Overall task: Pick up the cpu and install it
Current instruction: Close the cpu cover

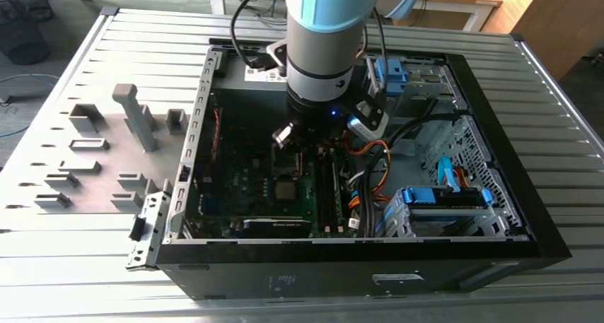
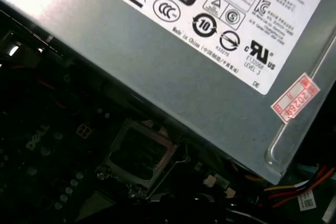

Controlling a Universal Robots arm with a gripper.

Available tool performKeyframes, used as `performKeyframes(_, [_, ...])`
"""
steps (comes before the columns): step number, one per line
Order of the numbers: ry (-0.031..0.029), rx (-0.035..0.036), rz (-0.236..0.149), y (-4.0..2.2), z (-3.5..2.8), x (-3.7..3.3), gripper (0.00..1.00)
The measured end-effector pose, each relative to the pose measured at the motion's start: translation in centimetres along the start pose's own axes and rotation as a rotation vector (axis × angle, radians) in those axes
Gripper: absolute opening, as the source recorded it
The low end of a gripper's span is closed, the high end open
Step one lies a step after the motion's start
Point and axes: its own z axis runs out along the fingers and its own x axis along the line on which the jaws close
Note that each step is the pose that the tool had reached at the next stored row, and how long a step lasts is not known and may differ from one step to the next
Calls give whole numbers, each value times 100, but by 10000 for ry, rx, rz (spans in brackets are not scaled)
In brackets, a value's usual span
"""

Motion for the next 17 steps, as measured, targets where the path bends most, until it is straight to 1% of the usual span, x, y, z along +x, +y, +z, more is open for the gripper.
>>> performKeyframes(5, [0,0,0,-10,26,-25,11])
performKeyframes(13, [0,0,-3,36,66,-54,11])
performKeyframes(17, [-1,-1,-4,49,96,-61,11])
